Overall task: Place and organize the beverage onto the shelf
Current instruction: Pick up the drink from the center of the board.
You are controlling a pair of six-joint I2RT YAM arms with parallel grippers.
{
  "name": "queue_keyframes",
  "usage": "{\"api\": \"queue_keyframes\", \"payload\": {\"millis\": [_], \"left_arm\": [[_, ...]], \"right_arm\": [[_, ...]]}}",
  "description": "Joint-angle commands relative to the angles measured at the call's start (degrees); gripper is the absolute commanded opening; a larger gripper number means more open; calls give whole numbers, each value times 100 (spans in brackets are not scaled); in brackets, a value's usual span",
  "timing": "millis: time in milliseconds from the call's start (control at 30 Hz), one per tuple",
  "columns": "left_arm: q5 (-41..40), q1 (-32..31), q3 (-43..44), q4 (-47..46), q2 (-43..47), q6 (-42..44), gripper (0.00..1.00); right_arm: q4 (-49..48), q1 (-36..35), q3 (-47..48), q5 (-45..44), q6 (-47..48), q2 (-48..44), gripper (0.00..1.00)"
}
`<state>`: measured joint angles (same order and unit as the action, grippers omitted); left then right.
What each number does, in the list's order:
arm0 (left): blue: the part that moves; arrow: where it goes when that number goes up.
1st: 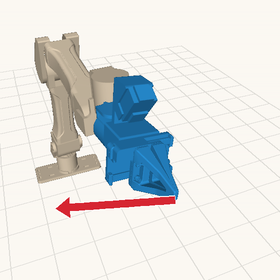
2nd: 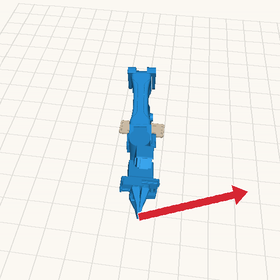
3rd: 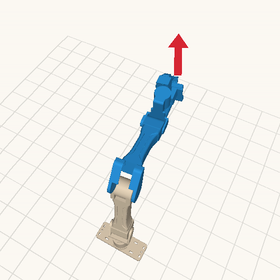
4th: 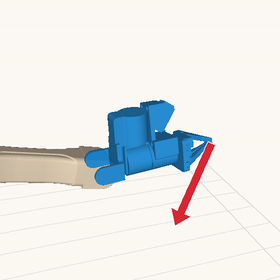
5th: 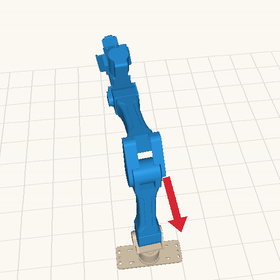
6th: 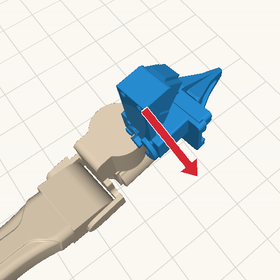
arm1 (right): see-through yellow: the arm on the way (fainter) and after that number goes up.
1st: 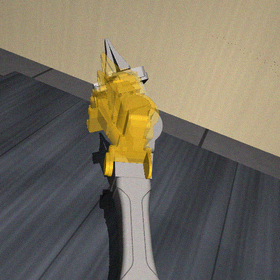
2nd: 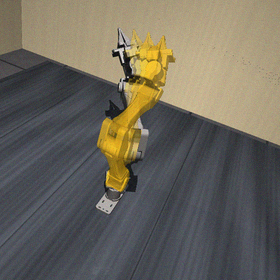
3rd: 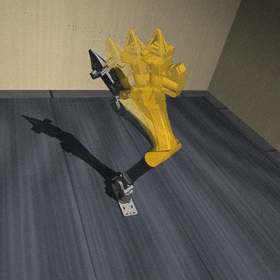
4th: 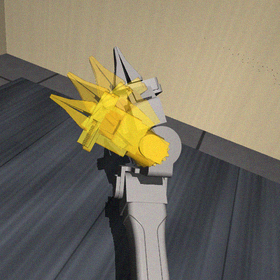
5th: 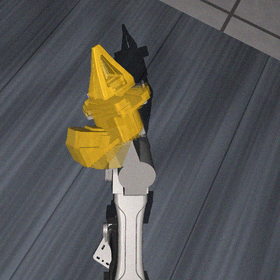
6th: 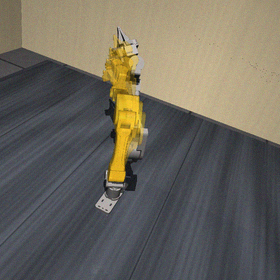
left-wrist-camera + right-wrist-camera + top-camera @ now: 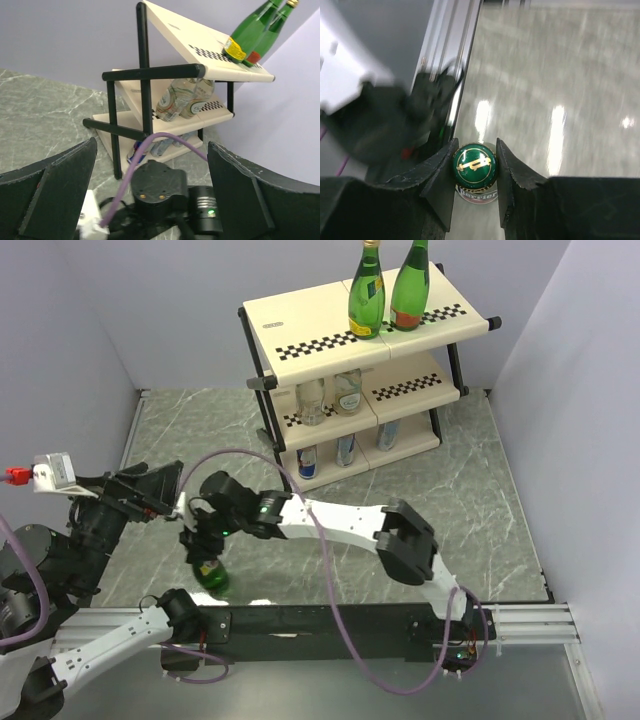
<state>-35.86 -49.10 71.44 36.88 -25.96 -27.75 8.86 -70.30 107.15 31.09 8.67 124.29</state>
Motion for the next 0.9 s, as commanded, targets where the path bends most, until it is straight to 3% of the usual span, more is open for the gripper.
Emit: {"api": "queue_keyframes", "payload": {"millis": [0,467,633,867], "left_arm": [[360,6,-51,-374,38,296,98],[1660,6,-903,-1183,-594,446,99],[2687,6,-1184,-1736,-1165,542,99],[4278,23,-1913,-3394,-1833,490,100]], "right_arm": [[247,166,-431,81,109,-1239,0],[325,1580,-4024,204,565,-4788,0],[862,2518,-4431,318,750,-5695,0],[1679,3865,-4317,801,610,-6461,0]]}}
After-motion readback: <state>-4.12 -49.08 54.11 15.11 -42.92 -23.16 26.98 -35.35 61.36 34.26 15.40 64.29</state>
